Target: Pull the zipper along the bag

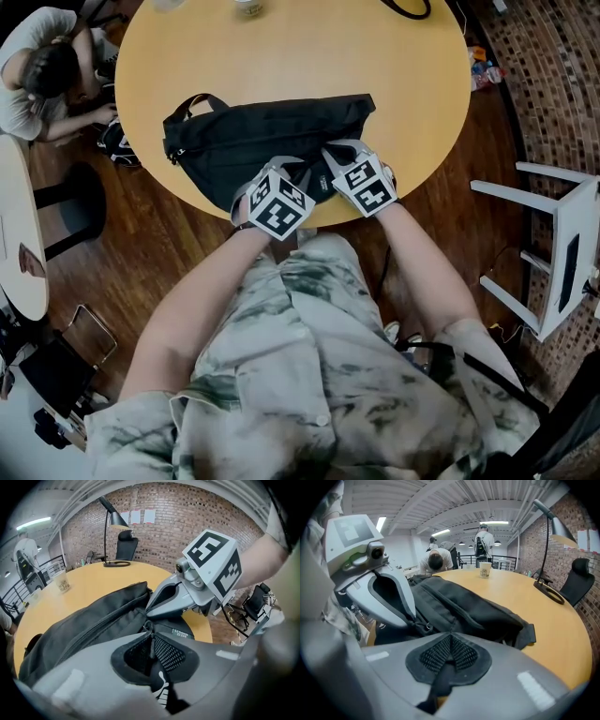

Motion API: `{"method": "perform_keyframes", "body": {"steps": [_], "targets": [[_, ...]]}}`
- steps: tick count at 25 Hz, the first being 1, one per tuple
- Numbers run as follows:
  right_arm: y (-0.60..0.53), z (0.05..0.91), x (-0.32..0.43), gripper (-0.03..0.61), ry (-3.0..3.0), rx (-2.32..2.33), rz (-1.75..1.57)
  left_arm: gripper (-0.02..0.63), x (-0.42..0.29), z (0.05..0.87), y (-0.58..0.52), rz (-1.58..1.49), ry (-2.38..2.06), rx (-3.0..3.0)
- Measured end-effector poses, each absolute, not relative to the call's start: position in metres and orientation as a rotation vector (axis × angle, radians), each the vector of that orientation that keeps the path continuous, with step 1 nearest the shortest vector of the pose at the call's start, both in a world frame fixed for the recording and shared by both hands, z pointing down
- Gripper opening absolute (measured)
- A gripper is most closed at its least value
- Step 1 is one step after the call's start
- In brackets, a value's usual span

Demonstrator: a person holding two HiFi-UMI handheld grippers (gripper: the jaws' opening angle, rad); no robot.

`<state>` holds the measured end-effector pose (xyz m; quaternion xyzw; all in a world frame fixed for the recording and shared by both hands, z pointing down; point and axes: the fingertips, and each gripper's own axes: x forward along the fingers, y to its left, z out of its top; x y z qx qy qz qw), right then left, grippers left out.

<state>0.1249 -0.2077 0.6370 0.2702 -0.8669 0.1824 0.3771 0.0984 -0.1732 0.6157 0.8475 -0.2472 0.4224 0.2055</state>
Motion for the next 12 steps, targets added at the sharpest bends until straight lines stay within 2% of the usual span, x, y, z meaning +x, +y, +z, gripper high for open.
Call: {"method": "perform_keyframes", "body": {"steps": [12], "targets": [[-0.208,0.640,0.125,0.006,-2.155,0.730,0.436,0.025,0.062,0.605,-0.170,1.122,-0.698,2.369]]}}
